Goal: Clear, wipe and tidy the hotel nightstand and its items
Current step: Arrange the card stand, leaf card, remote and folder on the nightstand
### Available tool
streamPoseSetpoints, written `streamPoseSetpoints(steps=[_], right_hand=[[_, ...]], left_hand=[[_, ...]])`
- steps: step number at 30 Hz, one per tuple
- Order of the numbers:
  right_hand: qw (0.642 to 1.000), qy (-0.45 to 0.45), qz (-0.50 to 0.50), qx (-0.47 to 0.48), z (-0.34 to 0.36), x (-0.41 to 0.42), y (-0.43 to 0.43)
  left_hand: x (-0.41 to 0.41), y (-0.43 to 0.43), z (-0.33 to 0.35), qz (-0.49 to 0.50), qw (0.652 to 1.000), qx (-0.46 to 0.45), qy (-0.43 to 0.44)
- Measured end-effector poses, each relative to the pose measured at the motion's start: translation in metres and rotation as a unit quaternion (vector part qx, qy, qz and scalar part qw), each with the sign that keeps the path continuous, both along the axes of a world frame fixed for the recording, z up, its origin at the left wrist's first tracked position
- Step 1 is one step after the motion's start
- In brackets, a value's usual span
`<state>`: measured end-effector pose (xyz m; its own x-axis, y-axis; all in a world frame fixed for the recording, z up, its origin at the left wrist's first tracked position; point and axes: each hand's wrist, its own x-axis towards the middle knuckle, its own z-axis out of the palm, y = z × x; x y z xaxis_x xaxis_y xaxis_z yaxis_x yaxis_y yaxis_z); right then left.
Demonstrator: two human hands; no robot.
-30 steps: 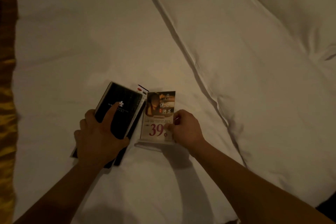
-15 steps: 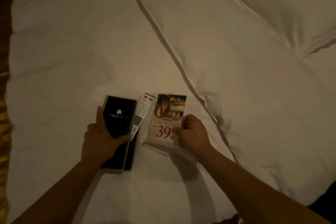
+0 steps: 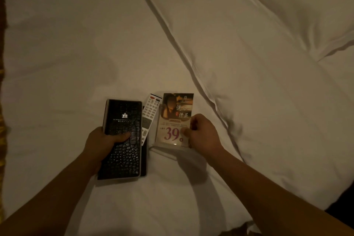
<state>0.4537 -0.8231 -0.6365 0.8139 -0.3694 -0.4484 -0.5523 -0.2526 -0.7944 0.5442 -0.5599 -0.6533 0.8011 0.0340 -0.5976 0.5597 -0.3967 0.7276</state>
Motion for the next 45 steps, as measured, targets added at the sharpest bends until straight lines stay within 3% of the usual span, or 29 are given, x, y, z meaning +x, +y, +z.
streamPoseSetpoints(steps=[6,13,31,45], right_hand=[[0.999,-0.028,-0.022,0.000,0.015,-0.012,-0.016],[0.996,-0.074,-0.051,-0.016,0.048,-0.040,-0.055],[0.948,-0.131,-0.281,-0.075,0.103,-0.270,-0.259],[0.911,-0.116,-0.383,-0.095,0.112,-0.431,-0.337]], left_hand=[[-0.011,-0.007,0.016,0.064,0.995,-0.072,-0.024],[-0.025,-0.045,0.049,0.048,0.989,-0.138,-0.034],[-0.160,-0.316,0.091,-0.171,0.963,-0.210,0.007],[-0.271,-0.458,0.102,-0.279,0.936,-0.213,0.040]])
